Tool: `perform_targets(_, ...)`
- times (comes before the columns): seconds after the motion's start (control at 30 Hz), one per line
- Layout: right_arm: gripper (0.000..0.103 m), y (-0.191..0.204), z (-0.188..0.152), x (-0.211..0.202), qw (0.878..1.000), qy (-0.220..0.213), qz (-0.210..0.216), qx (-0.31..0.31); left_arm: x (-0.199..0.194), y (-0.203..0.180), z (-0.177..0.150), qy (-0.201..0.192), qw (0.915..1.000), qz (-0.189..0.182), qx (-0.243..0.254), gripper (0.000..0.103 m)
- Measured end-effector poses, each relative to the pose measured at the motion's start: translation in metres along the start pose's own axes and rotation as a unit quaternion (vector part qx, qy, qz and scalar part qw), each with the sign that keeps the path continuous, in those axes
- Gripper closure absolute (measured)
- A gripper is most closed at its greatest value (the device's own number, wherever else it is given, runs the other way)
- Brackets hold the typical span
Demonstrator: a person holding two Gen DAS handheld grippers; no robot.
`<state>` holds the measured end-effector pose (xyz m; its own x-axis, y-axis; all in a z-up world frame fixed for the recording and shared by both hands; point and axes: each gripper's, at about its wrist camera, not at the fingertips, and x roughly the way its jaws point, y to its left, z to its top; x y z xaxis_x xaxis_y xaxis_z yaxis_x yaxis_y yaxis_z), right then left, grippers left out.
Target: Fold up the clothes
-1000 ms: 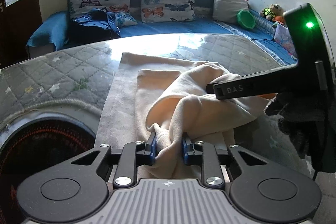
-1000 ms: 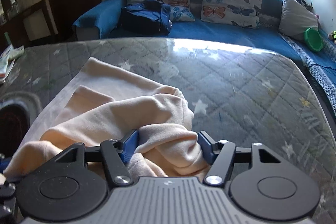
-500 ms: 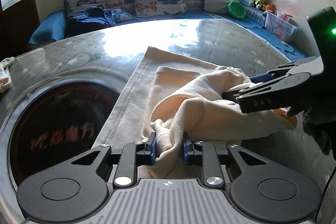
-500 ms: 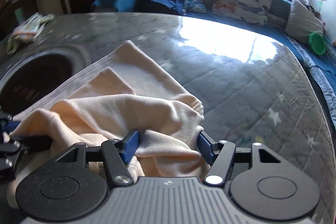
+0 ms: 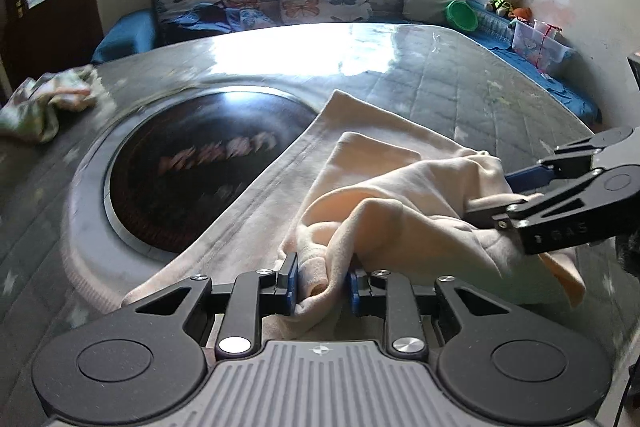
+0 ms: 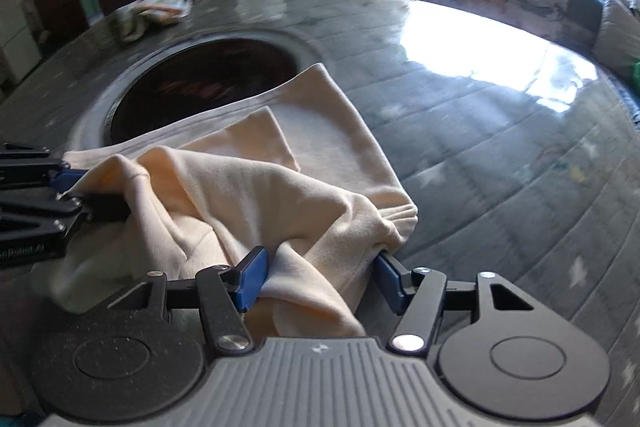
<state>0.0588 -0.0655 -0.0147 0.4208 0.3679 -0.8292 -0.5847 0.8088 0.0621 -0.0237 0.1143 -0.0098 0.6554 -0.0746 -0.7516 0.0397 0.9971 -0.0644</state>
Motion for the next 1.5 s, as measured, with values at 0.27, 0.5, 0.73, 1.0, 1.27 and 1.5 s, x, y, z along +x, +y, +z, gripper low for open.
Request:
perform_targets(0.27,0.039,0.036,-0.027,-0.026,0.998,0.018,0.057,-0.013,-0.043,0.031,-0.038,-0.009,0.9993,-0.017,-0.031,0.072)
perform_targets(0.5,0.026,0.044,-0.025,-0.059,0.997,-0.008,0.059,-0.045,-0.084,0.06,-0.058,-0.043,0.9958,-0.022,-0.078,0.056)
perform_targets(0.73,0.026,0.033,0.006,-0.061,0.995,-0.056,0.046,-0.063,-0.083,0.105,-0.069,-0.021,0.9822,0.074,-0.172,0.055)
perform_targets(1.0,0.028,0.032,0.037,-0.017,0.994,-0.058,0.056,-0.079,-0.063,0.116,-0.071,-0.002,0.9743,0.081,-0.21,0.056)
perform_targets(1.27,0.036,0.032,0.058,0.037,0.995,-0.042,0.06,-0.069,-0.051,0.113,-0.064,-0.005,0.9804,0.089,-0.176,0.092)
perform_targets(1.5,0.06,0.03,0.068,0.058,0.995,-0.041,0.068,-0.067,-0.039,0.121,-0.044,-0.017,0.9821,0.111,-0.151,0.095)
